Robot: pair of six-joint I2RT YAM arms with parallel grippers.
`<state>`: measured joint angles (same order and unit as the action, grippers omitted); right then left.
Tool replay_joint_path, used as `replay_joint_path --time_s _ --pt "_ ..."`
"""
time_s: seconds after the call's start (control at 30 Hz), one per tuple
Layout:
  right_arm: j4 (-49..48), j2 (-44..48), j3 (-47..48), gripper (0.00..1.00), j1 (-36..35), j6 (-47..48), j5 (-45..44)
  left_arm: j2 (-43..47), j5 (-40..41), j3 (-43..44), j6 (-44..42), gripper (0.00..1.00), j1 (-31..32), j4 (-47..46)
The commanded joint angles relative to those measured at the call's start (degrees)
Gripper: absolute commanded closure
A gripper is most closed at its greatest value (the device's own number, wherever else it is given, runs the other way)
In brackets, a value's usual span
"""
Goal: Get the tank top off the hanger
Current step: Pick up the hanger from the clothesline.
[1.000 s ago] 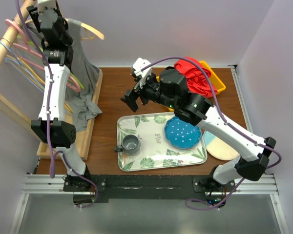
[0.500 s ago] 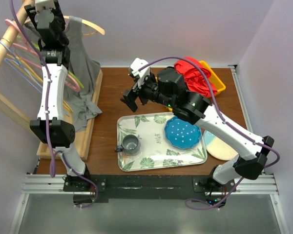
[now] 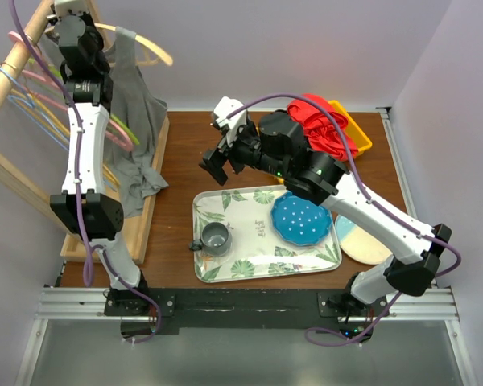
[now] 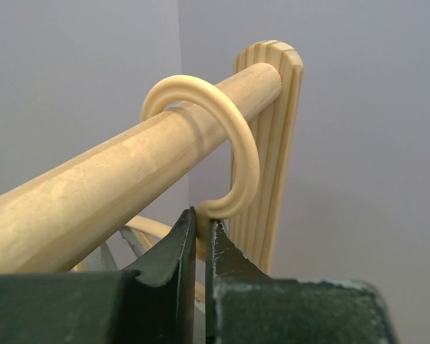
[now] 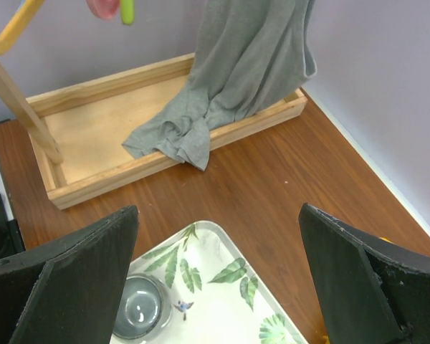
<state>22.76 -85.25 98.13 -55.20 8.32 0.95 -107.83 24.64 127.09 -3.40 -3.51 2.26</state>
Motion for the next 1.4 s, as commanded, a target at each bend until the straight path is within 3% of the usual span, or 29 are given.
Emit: replay_joint_path --time_s 0.0,0.5,1.0,1.37 --pt "-0.6 -0.4 2.9 0.01 -0.3 1.3 -0.8 0.5 -3.0 3.8 3.0 1.0 -0.1 -2.5" --pt "-4.0 2.8 -1.3 0.01 -0.3 1.7 -1.7 2.5 -6.1 4.5 9.8 1.0 0.0 -2.4" --pt "-3.2 4.5 -1.5 0.02 -0.3 2.6 -2.1 1.7 -7.8 5.5 0.9 1.0 0.0 -6.9" --pt "-3.5 3.3 0.0 0.01 -0.3 2.3 -1.5 2.1 -10.1 5.0 2.3 1.0 0.1 -6.4"
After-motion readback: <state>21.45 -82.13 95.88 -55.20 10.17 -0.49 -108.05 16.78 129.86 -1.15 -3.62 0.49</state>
